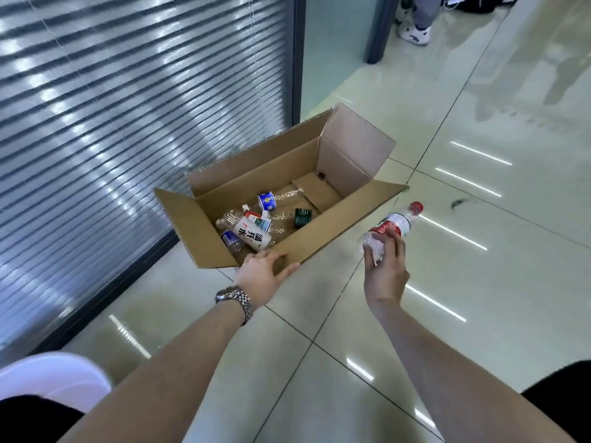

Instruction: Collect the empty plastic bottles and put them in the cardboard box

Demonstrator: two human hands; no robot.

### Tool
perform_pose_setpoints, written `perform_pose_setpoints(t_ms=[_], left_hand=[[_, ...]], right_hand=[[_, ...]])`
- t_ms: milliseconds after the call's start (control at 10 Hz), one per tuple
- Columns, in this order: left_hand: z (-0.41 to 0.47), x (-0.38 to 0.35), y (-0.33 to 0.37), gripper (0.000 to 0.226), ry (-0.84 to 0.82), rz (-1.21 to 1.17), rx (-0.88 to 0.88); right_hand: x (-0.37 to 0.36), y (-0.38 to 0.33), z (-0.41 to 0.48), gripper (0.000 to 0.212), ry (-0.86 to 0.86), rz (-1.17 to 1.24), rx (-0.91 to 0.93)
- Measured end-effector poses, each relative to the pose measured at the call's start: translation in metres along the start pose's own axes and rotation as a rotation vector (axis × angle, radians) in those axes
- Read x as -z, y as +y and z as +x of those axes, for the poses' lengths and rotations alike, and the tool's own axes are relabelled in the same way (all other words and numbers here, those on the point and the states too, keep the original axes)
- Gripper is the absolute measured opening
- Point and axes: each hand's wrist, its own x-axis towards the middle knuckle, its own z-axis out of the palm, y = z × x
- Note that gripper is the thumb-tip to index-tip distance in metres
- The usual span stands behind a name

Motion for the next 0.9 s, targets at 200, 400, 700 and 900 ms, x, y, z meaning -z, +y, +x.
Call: perform_pose_setpoints(t_ms=[200,400,700,900], left_hand=[[0.003,-0.006,-0.006,0.082,0.012,0.029,-0.034],[0.004,-0.008,-0.006,0.081,0.000,0.073,-0.026],[0.004,-0.018,-0.009,0.080,0.023,0.107,-0.025],[0.003,-0.025,-0.009,0.076,0.078,0.177,-0.056]], right_hand=[[0.007,-0.040,0.028,0.026,-0.045,-0.009,0.298],[-0.010,-0.057,0.047,0.034,-0.303,-0.213,0.460],[-0.041,-0.041,0.043,0.058,-0.405,-0.327,0.337],[-0.060,-0.021,0.033,0.032,-0.362,-0.239,0.293]])
